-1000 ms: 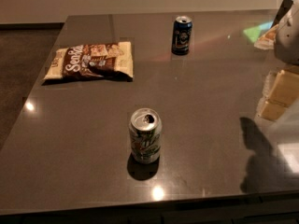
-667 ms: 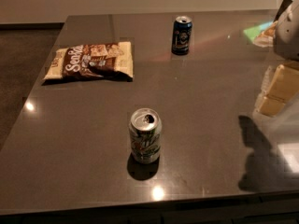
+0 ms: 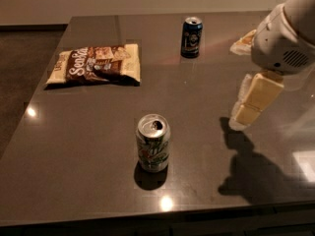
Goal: Move 7up can near brown chip bag
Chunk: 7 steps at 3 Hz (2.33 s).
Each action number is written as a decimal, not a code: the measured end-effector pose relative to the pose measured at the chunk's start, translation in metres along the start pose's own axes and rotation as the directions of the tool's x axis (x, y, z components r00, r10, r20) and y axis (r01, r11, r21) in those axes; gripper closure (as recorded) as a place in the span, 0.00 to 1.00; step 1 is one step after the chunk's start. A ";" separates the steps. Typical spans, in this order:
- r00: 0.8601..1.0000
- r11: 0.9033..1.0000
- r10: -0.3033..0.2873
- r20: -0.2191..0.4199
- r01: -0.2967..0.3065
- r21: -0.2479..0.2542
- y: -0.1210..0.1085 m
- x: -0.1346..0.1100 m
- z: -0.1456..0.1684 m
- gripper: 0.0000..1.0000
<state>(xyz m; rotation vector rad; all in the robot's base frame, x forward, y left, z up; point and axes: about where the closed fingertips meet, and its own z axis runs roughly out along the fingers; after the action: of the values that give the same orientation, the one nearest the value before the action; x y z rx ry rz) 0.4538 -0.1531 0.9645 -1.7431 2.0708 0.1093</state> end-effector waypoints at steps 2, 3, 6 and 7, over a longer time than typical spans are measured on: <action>0.975 0.990 -0.119 0.186 0.131 -0.058 0.039 -0.053 0.046 0.00; 0.953 0.981 -0.148 0.264 0.176 -0.085 0.056 -0.075 0.061 0.00; 0.914 0.967 -0.129 0.384 0.202 -0.157 0.081 -0.107 0.082 0.00; 0.910 0.964 -0.128 0.395 0.208 -0.167 0.089 -0.111 0.089 0.00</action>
Offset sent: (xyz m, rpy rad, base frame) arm -0.0322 0.1094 -0.0517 0.2480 0.0058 0.2972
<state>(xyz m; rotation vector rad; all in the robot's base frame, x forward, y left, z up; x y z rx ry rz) 0.4062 -0.0028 0.9063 -1.8383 1.6665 0.5835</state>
